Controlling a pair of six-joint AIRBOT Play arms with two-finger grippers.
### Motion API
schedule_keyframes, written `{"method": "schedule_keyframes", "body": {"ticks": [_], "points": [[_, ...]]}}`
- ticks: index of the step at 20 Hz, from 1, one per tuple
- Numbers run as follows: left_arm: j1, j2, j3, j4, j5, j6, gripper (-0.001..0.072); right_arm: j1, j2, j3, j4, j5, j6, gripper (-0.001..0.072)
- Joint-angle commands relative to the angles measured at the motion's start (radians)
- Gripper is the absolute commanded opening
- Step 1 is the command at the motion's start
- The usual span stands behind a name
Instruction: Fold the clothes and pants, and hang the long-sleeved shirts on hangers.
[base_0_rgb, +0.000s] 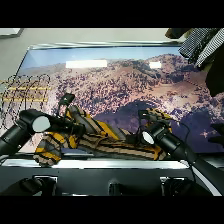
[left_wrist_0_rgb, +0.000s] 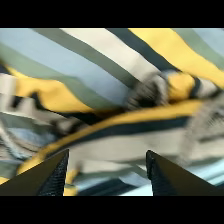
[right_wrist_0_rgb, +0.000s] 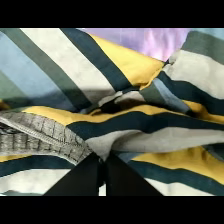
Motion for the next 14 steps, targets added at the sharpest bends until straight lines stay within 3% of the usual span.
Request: {"method": "schedule_keyframes", "body": {"ticks": [1,8,14], "points": [[-0.146,-0.008,-0.003,0.089,0.009,-0.102,0.0557,0.001,0.002,0.027,0.005,0.026,0.035,0.0024],[-0.306,-0.022,-0.063,0.138,0.058,-0.186,0.0555,0.001,0.002,0.027,0.007,0.021,0.054,0.0024],[-0.319,-0.040,-0.117,0.157,0.182,-0.240,0.0555,0.001,0.002,0.027,0.007,0.021,0.055,0.0024]]}}
